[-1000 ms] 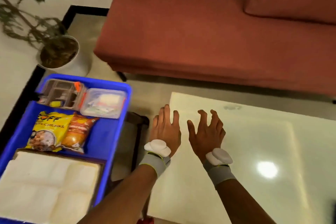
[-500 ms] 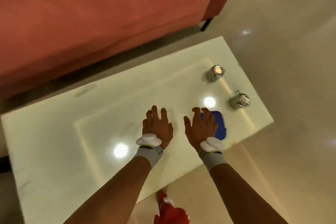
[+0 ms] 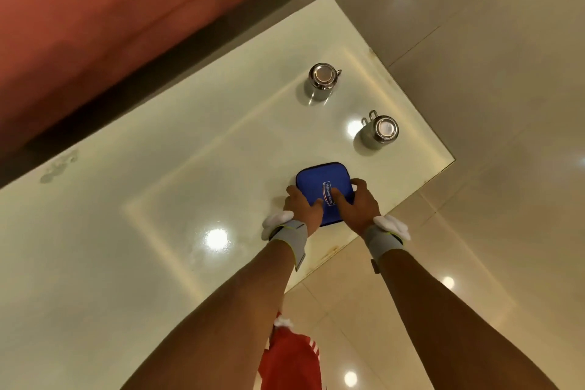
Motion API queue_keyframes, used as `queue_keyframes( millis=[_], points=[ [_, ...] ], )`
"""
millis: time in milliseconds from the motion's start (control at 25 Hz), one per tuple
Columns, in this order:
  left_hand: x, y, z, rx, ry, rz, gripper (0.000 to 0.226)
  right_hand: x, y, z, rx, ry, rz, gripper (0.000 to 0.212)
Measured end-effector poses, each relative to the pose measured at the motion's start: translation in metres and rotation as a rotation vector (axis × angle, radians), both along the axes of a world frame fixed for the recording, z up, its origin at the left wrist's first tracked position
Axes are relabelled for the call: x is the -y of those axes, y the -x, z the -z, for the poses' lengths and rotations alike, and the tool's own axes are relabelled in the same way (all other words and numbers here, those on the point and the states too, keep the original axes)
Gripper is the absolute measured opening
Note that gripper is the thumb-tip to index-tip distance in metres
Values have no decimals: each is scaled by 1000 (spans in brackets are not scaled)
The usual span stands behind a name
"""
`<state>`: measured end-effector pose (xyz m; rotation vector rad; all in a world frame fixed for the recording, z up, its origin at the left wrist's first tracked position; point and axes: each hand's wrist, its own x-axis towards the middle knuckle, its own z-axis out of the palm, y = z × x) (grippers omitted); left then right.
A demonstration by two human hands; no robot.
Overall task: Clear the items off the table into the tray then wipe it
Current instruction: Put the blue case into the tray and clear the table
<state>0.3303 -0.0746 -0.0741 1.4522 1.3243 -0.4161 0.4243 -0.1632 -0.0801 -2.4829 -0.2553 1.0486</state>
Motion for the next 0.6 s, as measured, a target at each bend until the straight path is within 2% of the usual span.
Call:
queue_keyframes(
  millis=[120, 240, 320, 480, 520, 600],
  points=[
    [-12, 17, -17, 72, -82, -213, 38, -18, 19, -16, -112, -160, 133, 64],
    [-32, 57, -46, 220, -179, -492, 32, -46, 49, -47, -373, -303, 213, 66],
    [-48, 90, -61, 296, -201, -671, 29, -70, 71, -60, -535, -347, 213, 78],
    [-100, 165, -88, 392, -303, -980, 17, -148, 133, -85, -713, -422, -9, 83],
    [-115, 183, -93, 404, -330, -1034, 14, -165, 149, -90, -743, -437, -73, 79],
    [-138, 249, -100, 408, -385, -1182, 14, -205, 206, -100, -780, -439, -173, 57]
  ],
)
